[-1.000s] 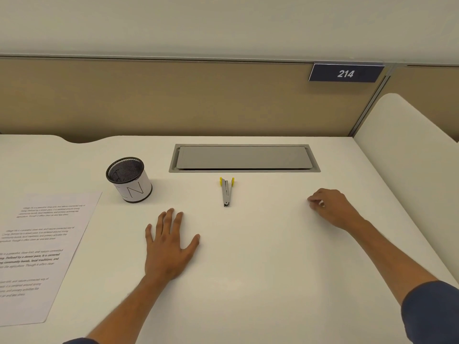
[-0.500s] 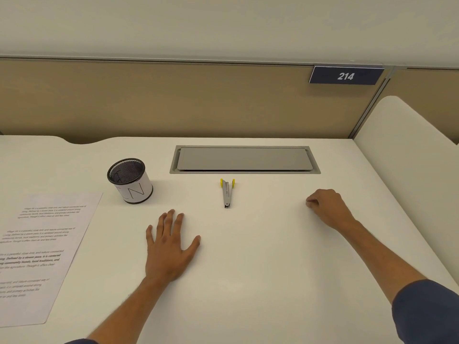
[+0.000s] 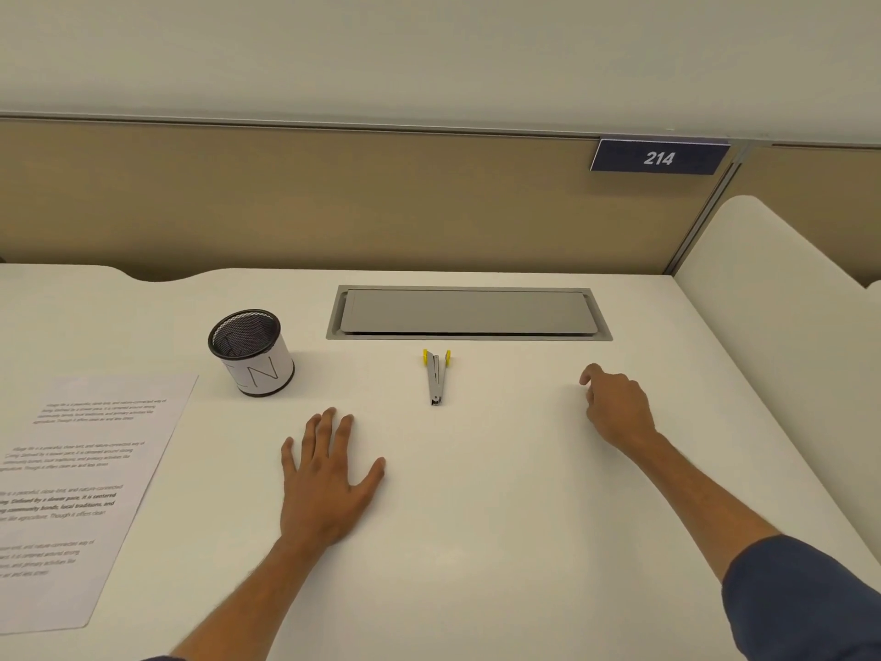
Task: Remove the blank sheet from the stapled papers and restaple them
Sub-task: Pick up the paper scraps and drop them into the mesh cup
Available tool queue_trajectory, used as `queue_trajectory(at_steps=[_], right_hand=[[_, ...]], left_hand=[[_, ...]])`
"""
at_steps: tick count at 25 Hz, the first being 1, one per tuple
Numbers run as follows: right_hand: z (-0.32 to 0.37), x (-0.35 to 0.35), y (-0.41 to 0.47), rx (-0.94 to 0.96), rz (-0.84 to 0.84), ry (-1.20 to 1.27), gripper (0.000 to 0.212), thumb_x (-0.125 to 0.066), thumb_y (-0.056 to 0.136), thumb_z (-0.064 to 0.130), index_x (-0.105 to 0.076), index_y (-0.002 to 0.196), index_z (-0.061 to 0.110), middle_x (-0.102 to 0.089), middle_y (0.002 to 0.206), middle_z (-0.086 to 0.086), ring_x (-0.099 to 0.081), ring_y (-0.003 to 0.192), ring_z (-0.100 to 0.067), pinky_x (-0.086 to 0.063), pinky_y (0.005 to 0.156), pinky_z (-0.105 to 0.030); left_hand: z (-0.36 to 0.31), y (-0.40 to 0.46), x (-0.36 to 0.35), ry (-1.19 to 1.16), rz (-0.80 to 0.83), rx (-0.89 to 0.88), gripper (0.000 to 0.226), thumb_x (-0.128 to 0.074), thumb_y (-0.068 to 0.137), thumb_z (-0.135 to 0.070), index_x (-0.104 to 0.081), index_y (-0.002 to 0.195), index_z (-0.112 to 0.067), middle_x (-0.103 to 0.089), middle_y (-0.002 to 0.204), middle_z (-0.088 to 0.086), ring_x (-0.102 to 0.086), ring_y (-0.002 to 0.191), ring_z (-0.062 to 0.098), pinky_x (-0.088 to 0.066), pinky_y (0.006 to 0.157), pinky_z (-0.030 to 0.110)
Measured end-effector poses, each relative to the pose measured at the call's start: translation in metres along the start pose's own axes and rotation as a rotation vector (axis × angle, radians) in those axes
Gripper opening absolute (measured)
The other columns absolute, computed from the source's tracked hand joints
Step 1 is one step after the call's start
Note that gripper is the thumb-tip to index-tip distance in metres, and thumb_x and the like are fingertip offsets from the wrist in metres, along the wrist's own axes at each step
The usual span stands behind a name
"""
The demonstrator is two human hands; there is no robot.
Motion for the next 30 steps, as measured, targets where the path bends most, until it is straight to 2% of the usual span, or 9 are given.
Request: queue_trajectory(at_steps=[4,6,8,12,14,17,22,26,30], right_hand=[[0.007,-0.008,-0.007,0.073,0.024,-0.054,0.036,-0.047,0.079,-0.009,-0.051,0.112,0.006,-0.060,0.099,-0.012,-0.056,0.085,-0.030,-0.036,0.063,-0.031],[0.004,-0.007,-0.002,0.028,0.067,0.073,0.035,-0.046,0.082,-0.007,-0.048,0.114,0.006,-0.060,0.092,-0.009,-0.056,0.081,-0.028,-0.037,0.065,-0.031],[0.005,0.000,0.002,-0.123,0.077,0.451,0.029,-0.048,0.089,-0.002,-0.048,0.116,0.007,-0.058,0.077,-0.002,-0.055,0.073,-0.024,-0.041,0.067,-0.031],[0.082,0.006,-0.006,-0.284,0.277,1.464,0.028,-0.058,0.092,0.000,-0.051,0.117,0.009,-0.062,0.088,-0.007,-0.059,0.081,-0.018,-0.052,0.080,-0.026],[0.143,0.005,-0.006,-0.257,0.450,1.720,0.026,-0.057,0.092,-0.002,-0.052,0.114,0.012,-0.062,0.089,-0.009,-0.060,0.079,-0.017,-0.053,0.080,-0.026],[0.232,0.001,-0.004,-0.211,0.628,1.858,0.025,-0.055,0.092,-0.003,-0.050,0.111,0.013,-0.061,0.088,-0.009,-0.060,0.077,-0.017,-0.055,0.074,-0.024],[0.368,0.006,0.000,-0.043,0.714,1.733,0.029,-0.060,0.090,-0.002,-0.048,0.112,0.011,-0.063,0.084,-0.007,-0.060,0.076,-0.015,-0.052,0.076,-0.024],[0.421,0.007,0.012,0.297,0.328,1.107,0.016,-0.060,0.088,0.009,-0.054,0.098,0.019,-0.068,0.086,-0.005,-0.065,0.085,-0.025,-0.054,0.080,-0.042],[0.443,0.012,0.009,0.631,0.066,0.563,0.016,-0.049,0.091,0.012,-0.057,0.104,0.016,-0.070,0.095,-0.006,-0.062,0.084,-0.028,-0.051,0.072,-0.038]], left_hand=[[0.000,0.001,0.000,0.000,0.006,0.000,0.083,-0.022,0.083,-0.071,-0.032,0.149,-0.021,-0.022,0.160,0.001,-0.011,0.149,0.019,-0.005,0.118,0.049],[0.000,0.001,0.000,-0.001,-0.001,-0.003,0.083,-0.022,0.083,-0.071,-0.032,0.149,-0.021,-0.022,0.160,0.001,-0.011,0.149,0.019,-0.005,0.118,0.049],[0.000,0.000,0.000,-0.001,0.001,-0.006,0.083,-0.022,0.083,-0.071,-0.032,0.149,-0.021,-0.022,0.160,0.001,-0.011,0.149,0.019,-0.005,0.118,0.049],[-0.004,0.000,0.000,-0.011,0.006,-0.012,0.083,-0.023,0.083,-0.070,-0.034,0.148,-0.019,-0.024,0.160,0.003,-0.014,0.148,0.021,-0.006,0.118,0.050],[-0.004,0.000,-0.001,-0.007,0.016,-0.010,0.082,-0.024,0.084,-0.070,-0.035,0.148,-0.019,-0.025,0.159,0.003,-0.016,0.148,0.022,-0.007,0.118,0.051],[-0.003,0.000,-0.001,-0.006,0.026,-0.011,0.081,-0.027,0.085,-0.069,-0.036,0.147,-0.019,-0.026,0.159,0.004,-0.017,0.148,0.023,-0.009,0.118,0.052],[-0.002,0.000,0.002,-0.016,0.044,0.006,0.083,-0.022,0.084,-0.070,-0.026,0.151,-0.021,-0.013,0.163,0.002,-0.005,0.150,0.021,0.001,0.119,0.049],[-0.001,0.000,0.003,-0.021,0.062,0.019,0.084,-0.018,0.084,-0.071,-0.018,0.153,-0.023,-0.006,0.164,0.001,0.001,0.151,0.020,0.006,0.119,0.048],[0.001,0.001,0.001,0.003,0.111,0.021,0.087,-0.011,0.082,-0.072,-0.008,0.155,-0.024,0.000,0.164,0.001,0.006,0.150,0.019,0.007,0.120,0.049]])
Point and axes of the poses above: each hand's wrist, its own y-axis towards the middle knuckle, its own x-axis out of the back of the hand, z = x × y, the point moved 6 cm from there along y, towards the middle knuckle
